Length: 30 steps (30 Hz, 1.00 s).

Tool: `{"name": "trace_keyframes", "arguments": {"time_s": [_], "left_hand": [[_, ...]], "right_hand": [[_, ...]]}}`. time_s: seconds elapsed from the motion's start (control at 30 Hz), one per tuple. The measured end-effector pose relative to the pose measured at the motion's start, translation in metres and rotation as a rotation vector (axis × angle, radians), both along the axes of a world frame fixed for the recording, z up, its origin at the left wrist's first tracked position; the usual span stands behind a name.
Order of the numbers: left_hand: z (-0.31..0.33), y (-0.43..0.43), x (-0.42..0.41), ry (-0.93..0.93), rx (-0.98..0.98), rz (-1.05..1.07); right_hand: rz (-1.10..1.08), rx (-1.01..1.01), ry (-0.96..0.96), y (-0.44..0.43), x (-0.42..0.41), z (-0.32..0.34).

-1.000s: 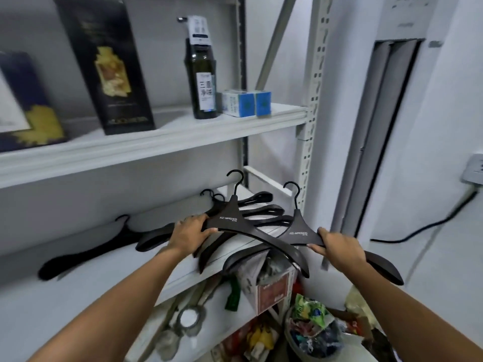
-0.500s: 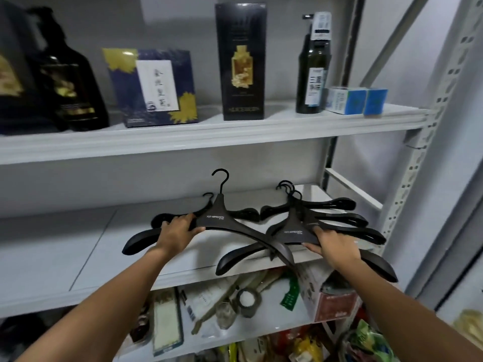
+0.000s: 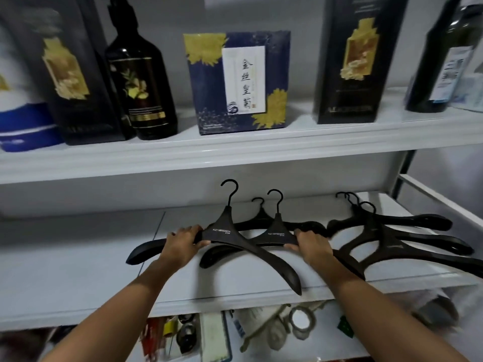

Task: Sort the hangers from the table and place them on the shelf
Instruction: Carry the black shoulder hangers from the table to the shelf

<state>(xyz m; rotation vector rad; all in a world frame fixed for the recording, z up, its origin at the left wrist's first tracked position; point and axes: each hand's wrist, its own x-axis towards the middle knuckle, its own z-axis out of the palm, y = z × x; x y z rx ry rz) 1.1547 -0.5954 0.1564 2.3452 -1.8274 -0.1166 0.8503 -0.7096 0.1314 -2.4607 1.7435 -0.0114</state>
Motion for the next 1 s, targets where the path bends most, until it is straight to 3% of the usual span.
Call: {"name": "trace_keyframes", "arguments": {"time_s": [0.37,0.57,1.0], "left_hand": [[-0.029,-0.036,0.035,-0.037,0.069,-0.090],[-0.037,-0.042,0.014,-0.087,0.129,-0.115],[-0.061,-0.034,-0.031,-0.021,0.214,-0.068]], "right_hand": [[-0.041,0.024,0.091,-0.030,0.059,-0.041],[-0.015,-0.029,0.300,-0.039,0.068,-0.041],[-0.011,0.039,0.275,-0.040,0.066,-0.046]]}}
